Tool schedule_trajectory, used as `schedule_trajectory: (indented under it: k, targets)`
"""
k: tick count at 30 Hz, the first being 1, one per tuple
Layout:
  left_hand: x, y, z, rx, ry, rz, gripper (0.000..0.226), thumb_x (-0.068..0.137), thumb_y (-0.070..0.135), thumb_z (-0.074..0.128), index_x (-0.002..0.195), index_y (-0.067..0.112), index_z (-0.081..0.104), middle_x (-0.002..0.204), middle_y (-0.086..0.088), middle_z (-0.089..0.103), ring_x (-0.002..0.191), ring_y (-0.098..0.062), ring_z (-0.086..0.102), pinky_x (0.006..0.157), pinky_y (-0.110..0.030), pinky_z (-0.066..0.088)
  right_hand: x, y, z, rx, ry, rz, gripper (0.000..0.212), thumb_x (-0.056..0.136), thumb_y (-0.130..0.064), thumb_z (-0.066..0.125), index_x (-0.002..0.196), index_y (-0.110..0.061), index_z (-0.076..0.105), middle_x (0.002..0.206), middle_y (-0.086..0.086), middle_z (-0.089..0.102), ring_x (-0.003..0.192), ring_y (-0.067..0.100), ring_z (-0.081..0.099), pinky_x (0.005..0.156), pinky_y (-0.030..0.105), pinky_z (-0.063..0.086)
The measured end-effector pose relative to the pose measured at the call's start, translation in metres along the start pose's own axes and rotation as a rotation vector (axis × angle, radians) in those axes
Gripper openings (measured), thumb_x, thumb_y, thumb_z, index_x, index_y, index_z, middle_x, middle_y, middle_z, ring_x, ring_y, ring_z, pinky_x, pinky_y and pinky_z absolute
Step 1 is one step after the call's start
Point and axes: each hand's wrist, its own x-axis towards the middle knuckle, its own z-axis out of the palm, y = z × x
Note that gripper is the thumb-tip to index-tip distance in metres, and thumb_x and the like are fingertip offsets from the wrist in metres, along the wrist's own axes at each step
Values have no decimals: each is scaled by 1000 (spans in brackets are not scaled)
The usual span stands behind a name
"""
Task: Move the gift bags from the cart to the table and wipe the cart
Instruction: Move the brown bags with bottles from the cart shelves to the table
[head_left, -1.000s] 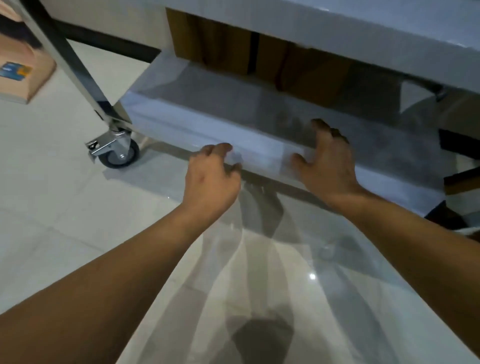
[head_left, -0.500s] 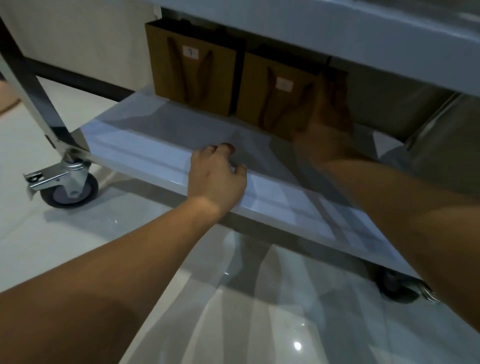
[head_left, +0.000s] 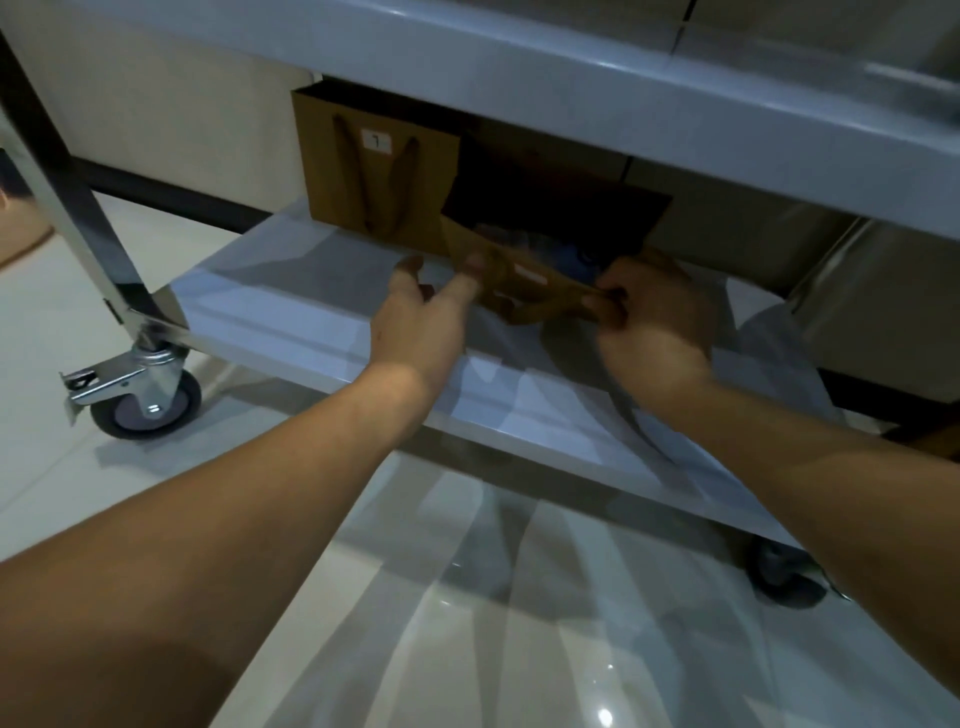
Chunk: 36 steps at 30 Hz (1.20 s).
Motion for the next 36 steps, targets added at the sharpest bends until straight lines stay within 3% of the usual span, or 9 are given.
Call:
schedule_trajectory:
  k: [5,10,15,21,26,29,32,34,36]
  targets:
    - [10,16,3,-180,-10,-77,84,48,58,79,125,28,64,118,6,72,115,-25,65,99,-50,53,-33,13,-26,1,133,-205,16,87,-17,69,102,-10,72,96,13,70,77,34,66,67,38,55]
    - [9,38,16,-162,90,-68,16,78,16,71,90,7,64,94,-15,69,86,-31,71,83,-48,61,-34,0,-42,-242,68,-190,39,84,-17,73,121,-11,65,101,18,70,92,44,63,72,45,54]
    - [5,37,17,21,133,-157,29,83,11,69,110,3,64,106,-14,68,80,-23,68,67,-29,61,-21,-11,-40,-290,-3,-243,46,74,-21,74,118,-9,67,105,19,66,103,47,53,86,52,47]
    - [-15,31,10,-99,120,-327,31,90,-2,58,121,1,60,113,-25,63,93,-37,68,52,-33,61,-35,-19,-37,-30,131,-388,21,92,-29,67,99,-10,73,97,13,64,93,36,55,67,37,46]
    - [-24,28,9,-32,161,-427,21,94,4,58,114,3,62,114,-25,63,92,-41,69,35,-23,48,-30,-38,-49,-88,125,-206,48,82,-26,72,127,-17,58,125,21,54,112,43,46,80,46,51]
    - [-26,26,7,-9,163,-429,10,99,13,57,107,8,57,112,-21,65,84,-37,72,42,-28,55,-19,-51,-57,-128,-173,68,85,82,-41,68,151,-23,23,142,17,42,131,41,37,107,53,39]
    - [-27,17,3,83,171,-421,6,101,17,57,99,12,54,97,-17,67,60,-28,74,57,-33,63,-14,-64,-62,25,-442,217,42,91,-34,65,126,-14,54,96,4,61,91,24,63,77,36,53]
    - [-28,16,2,113,161,-399,15,101,15,56,88,17,50,88,-13,64,59,-26,73,64,-34,64,-19,-70,-61,81,-428,186,25,93,-22,66,117,-18,60,98,1,64,91,21,64,76,34,55]
    - [-32,17,2,89,157,-383,19,101,12,55,85,17,47,90,-14,64,63,-29,73,64,-37,64,-29,-77,-54,142,-271,58,43,89,-13,69,130,-22,60,115,1,67,106,21,63,91,39,54]
